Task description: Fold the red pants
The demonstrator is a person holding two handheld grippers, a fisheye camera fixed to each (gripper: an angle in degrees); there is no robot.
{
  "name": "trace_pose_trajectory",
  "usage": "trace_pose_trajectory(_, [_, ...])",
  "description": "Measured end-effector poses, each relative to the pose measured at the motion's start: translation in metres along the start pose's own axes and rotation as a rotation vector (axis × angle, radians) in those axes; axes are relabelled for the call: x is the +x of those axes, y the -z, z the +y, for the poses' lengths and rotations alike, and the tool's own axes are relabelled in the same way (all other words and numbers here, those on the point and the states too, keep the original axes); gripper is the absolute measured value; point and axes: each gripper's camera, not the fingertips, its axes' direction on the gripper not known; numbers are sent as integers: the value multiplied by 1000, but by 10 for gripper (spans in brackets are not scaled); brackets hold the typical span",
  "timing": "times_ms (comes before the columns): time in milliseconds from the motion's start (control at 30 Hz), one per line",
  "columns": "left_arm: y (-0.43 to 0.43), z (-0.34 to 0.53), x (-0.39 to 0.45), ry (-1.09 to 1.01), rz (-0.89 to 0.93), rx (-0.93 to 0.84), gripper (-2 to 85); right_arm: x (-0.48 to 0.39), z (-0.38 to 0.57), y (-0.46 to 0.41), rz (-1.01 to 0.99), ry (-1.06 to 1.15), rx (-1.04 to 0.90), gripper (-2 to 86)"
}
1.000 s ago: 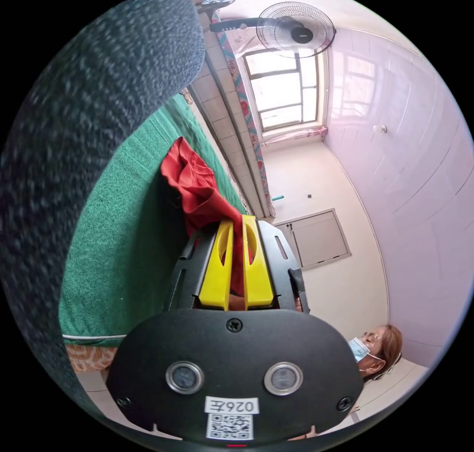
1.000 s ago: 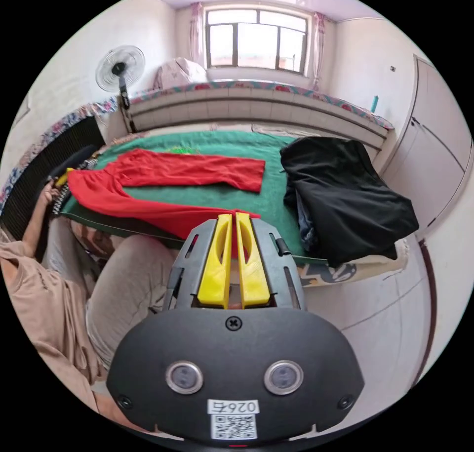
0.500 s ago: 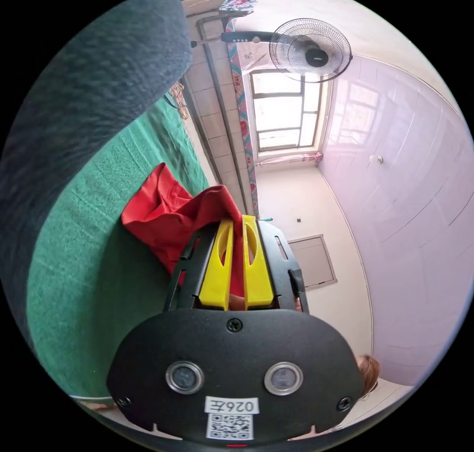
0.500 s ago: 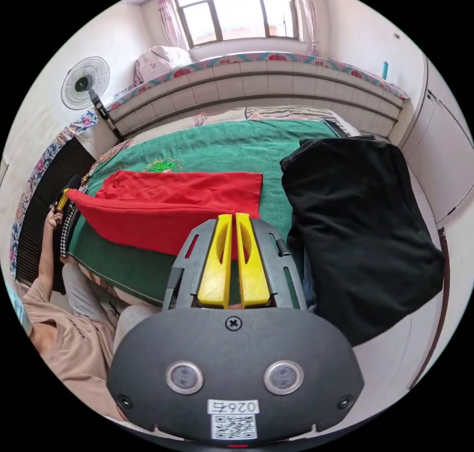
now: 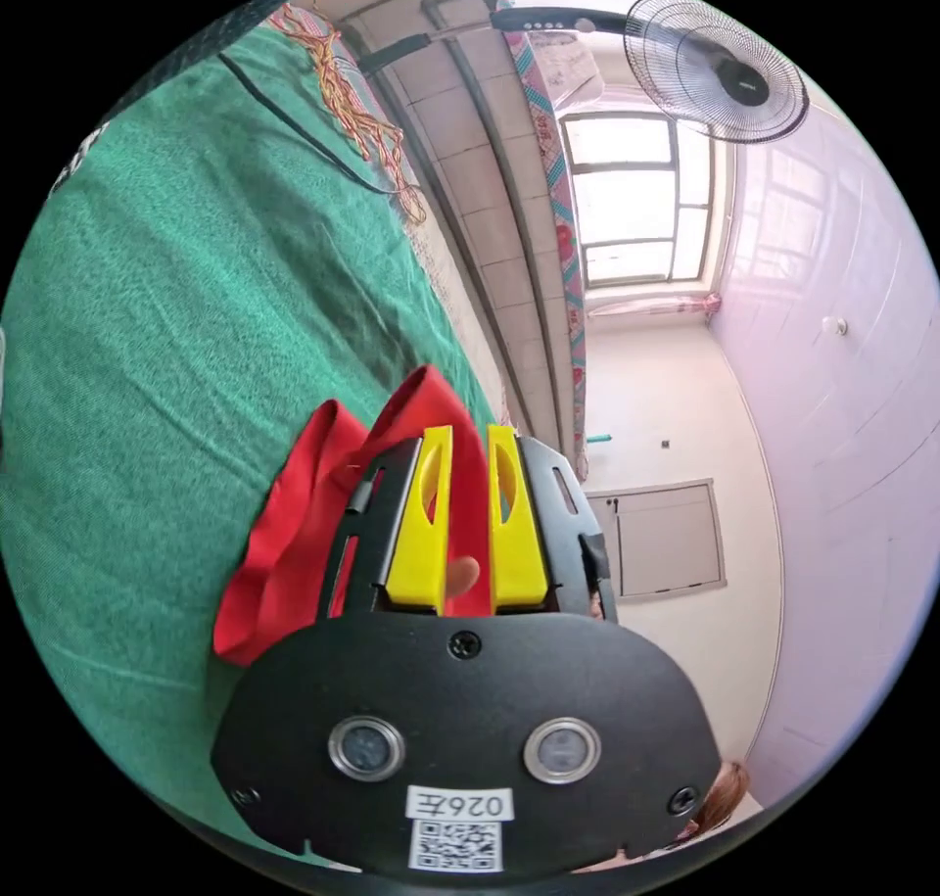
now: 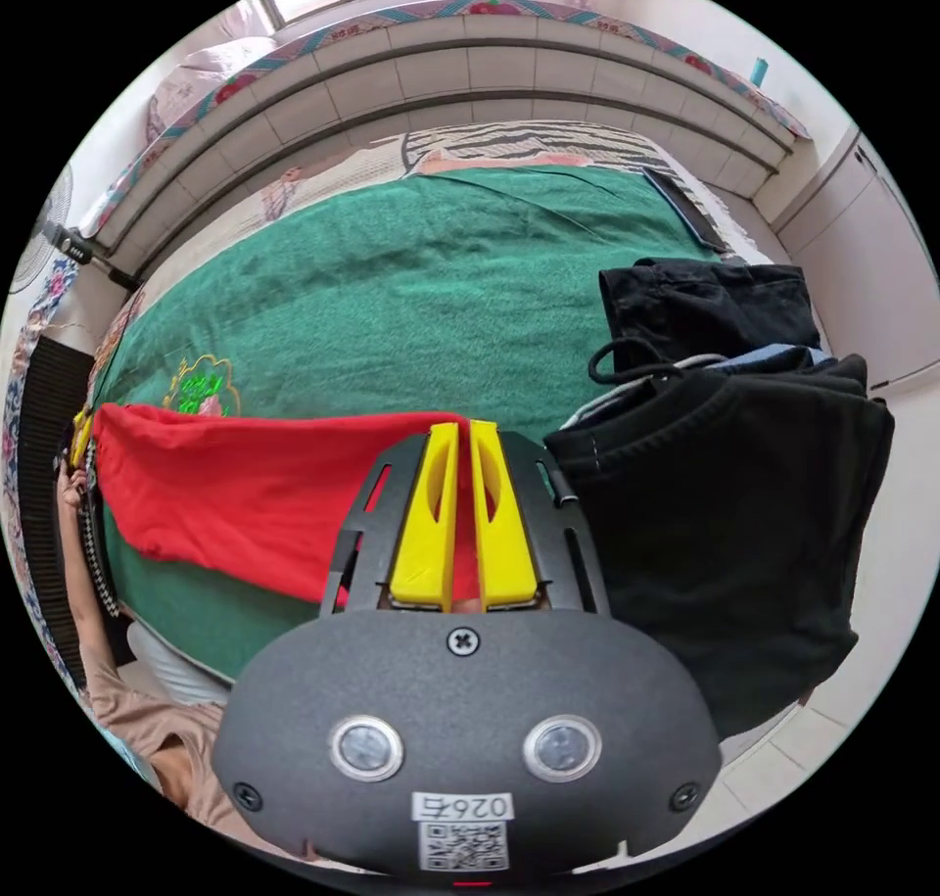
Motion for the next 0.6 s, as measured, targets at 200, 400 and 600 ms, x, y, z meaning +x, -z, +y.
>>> trace_pose_trajectory(200, [-17, 19, 4, -112, -28, -146, 111, -13, 23, -20, 199, 1, 78, 22])
trace_pose_trajectory(400, [-37, 130, 40, -419, -117, -337, 71, -57, 128, -16, 86, 157, 226, -7])
trace_pose_trajectory(600, [-79, 226, 17, -545, -123, -588, 43, -43, 208, -72, -75, 196, 113, -9])
